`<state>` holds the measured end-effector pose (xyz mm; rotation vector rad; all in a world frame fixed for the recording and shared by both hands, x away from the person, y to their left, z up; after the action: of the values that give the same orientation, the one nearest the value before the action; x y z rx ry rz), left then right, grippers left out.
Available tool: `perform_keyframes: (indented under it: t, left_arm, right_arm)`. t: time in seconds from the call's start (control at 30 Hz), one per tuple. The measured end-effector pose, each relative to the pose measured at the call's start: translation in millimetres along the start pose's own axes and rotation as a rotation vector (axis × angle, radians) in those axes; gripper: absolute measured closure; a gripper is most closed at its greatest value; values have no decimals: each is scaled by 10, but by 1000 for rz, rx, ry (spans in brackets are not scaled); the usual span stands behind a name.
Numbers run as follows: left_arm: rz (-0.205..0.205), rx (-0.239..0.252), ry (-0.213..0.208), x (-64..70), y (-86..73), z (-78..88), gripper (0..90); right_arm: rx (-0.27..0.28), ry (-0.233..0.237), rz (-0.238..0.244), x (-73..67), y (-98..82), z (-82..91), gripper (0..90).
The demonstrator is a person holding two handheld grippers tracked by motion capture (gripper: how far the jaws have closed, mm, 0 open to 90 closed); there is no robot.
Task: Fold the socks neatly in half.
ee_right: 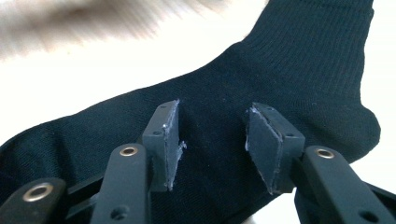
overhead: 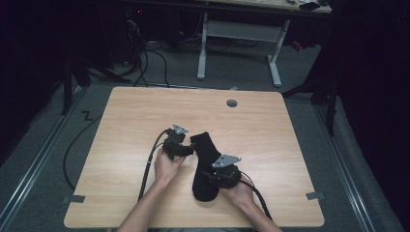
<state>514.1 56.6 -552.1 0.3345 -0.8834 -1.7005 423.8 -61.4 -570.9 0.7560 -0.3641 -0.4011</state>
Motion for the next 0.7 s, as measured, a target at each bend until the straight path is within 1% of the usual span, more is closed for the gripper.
perform_keyframes:
  t: [0.03, 0.13, 0.17, 0.27, 0.33, 0.4, 0.47, 0.57, 0.6, 0.63, 0.7]
  left_arm:
    - [2, -15, -4, -3, 3, -27, 389]
    - [-10, -6, -25, 58, 83, -75, 383]
    - [-19, 0, -26, 85, 127, -92, 382]
    - [-29, 0, -26, 118, 202, -154, 373]
    - [-35, -16, -24, 135, 235, -217, 363]
    - [-35, -15, -29, 153, 264, -278, 363]
    - [-24, -37, -29, 159, 267, -351, 355]
    - [-41, -69, -7, 155, 245, -440, 361]
    - [-43, -74, -5, 152, 238, -457, 361]
    - [-37, -78, -12, 150, 228, -467, 368]
    - [-46, -76, -15, 145, 226, -464, 382]
  right_arm:
    - [4, 4, 4, -23, -14, 19, 545]
    - [2, 10, 6, -37, -24, 31, 548]
    - [1, 11, 8, -38, -27, 34, 549]
    - [4, 18, 4, -38, -27, 32, 550]
    - [6, 17, 3, -37, -28, 32, 550]
    - [9, 17, -1, -38, -28, 32, 550]
    - [12, 17, 0, -37, -31, 32, 551]
    - [14, 18, 2, -34, -31, 31, 551]
    - [14, 18, 2, -34, -31, 31, 551]
    - [14, 19, 2, -34, -32, 32, 551]
    - [15, 20, 1, -33, -33, 32, 551]
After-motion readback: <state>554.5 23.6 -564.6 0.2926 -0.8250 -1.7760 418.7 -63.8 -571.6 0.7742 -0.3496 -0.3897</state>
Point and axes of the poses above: each handheld gripper's, and its own axes: z roughly backward along the jaws, y roughly out of its top, x roughly to its right, the point moved 10 cm from there along -z, roughly forward along the jaws, and after that the axes turned 10 degrees about z, right-handed, at the moved point
